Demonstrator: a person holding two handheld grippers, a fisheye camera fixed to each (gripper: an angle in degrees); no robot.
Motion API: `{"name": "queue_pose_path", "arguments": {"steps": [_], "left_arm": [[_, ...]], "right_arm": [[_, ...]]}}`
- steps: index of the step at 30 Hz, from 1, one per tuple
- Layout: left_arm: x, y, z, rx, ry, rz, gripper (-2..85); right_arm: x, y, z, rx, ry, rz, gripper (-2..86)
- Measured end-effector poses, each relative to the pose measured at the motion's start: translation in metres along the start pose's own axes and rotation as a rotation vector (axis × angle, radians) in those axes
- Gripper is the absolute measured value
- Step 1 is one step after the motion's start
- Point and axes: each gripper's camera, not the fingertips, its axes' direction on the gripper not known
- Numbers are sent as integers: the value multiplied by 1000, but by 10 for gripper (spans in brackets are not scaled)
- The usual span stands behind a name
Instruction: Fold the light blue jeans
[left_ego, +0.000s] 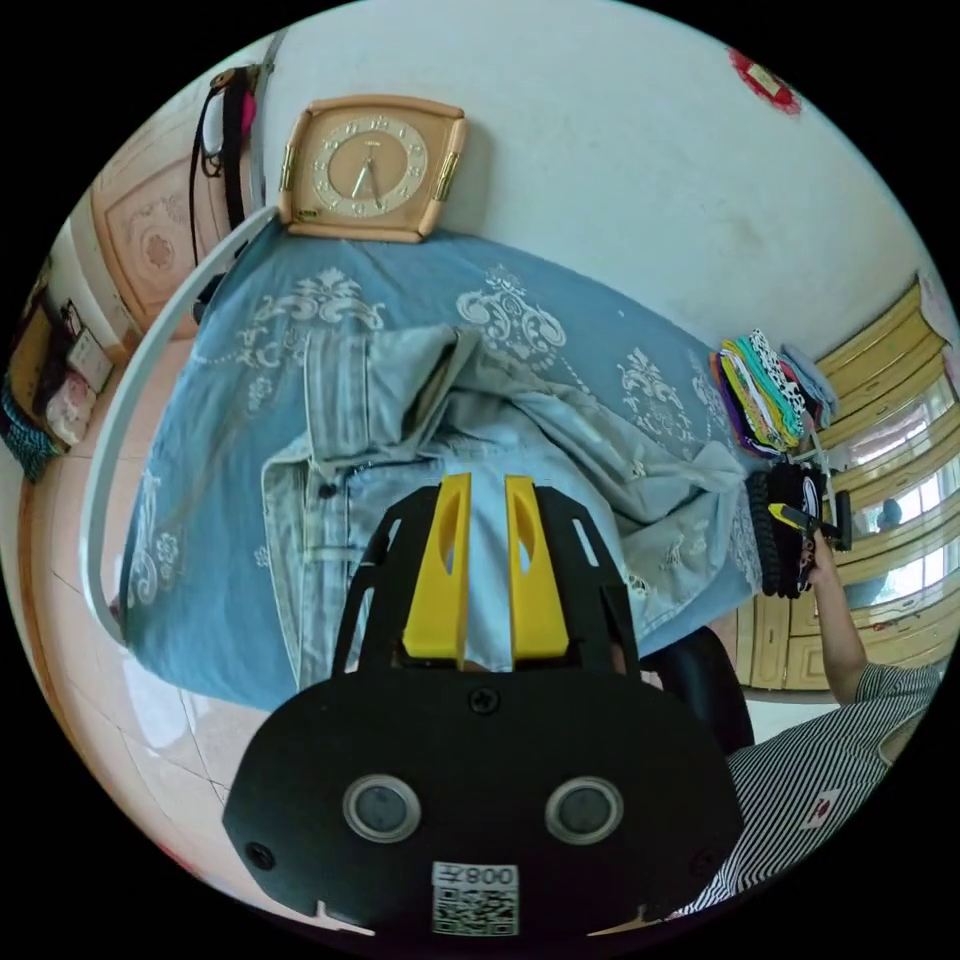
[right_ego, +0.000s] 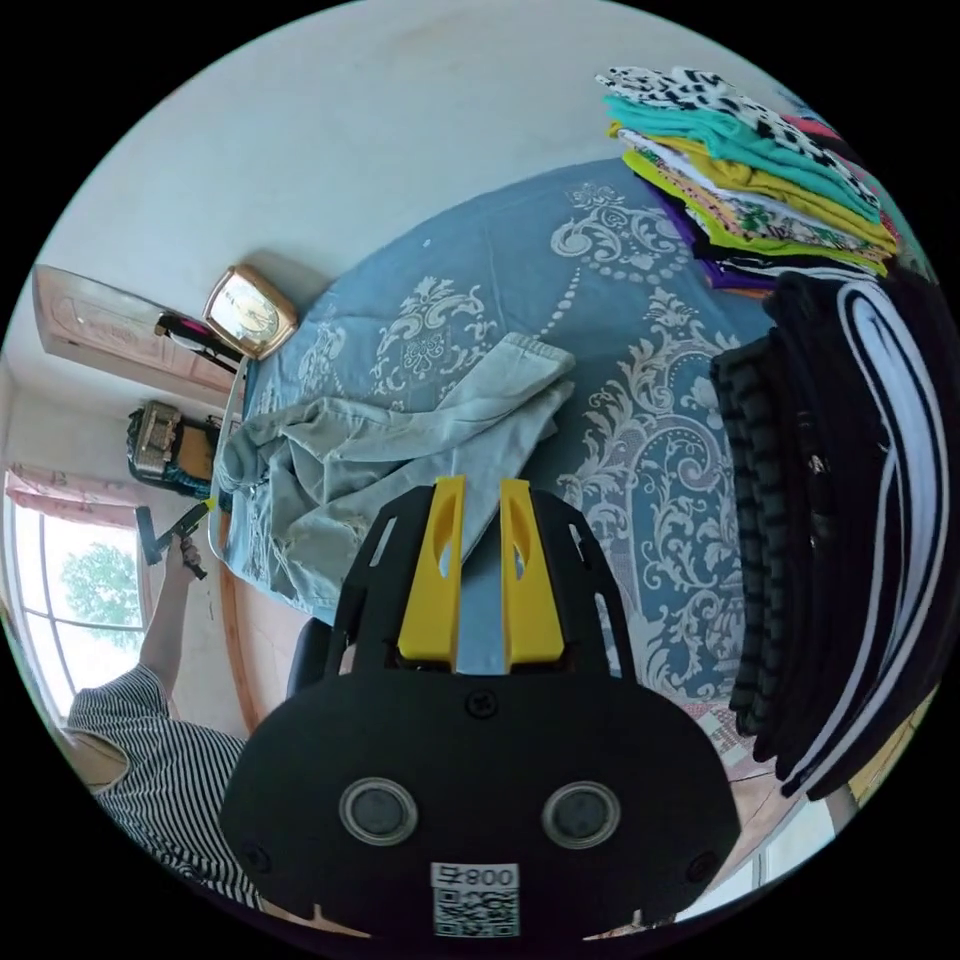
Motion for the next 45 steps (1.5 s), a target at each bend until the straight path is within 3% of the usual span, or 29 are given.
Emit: {"name": "queue_pose_path", "arguments": {"steps": [5, 13, 18, 26, 28, 32, 39, 45], "left_arm": [[-65, 56, 26, -78, 3, -164, 81], [-184, 170, 43, -106, 27, -572, 122], [-227, 196, 59, -68, 86, -703, 112], [-276, 222, 71, -56, 123, -738, 56], [-289, 230, 74, 47, 243, -747, 43], [-308, 241, 91, 71, 314, -805, 33], [-320, 255, 83, 270, 428, -757, 21], [-317, 261, 66, 362, 404, -661, 13]], "right_arm": [[8, 7, 67, -91, -22, 52, 80], [26, 45, 122, -31, -151, 171, 86], [20, 62, 151, -34, -176, 194, 87], [7, 93, 187, -67, -187, 214, 61], [5, 108, 190, -59, -220, 220, 45], [3, 134, 189, -39, -259, 229, 32], [-28, 189, 147, 18, -277, 130, 22], [-51, 270, 87, 73, -256, 78, 19]]}}
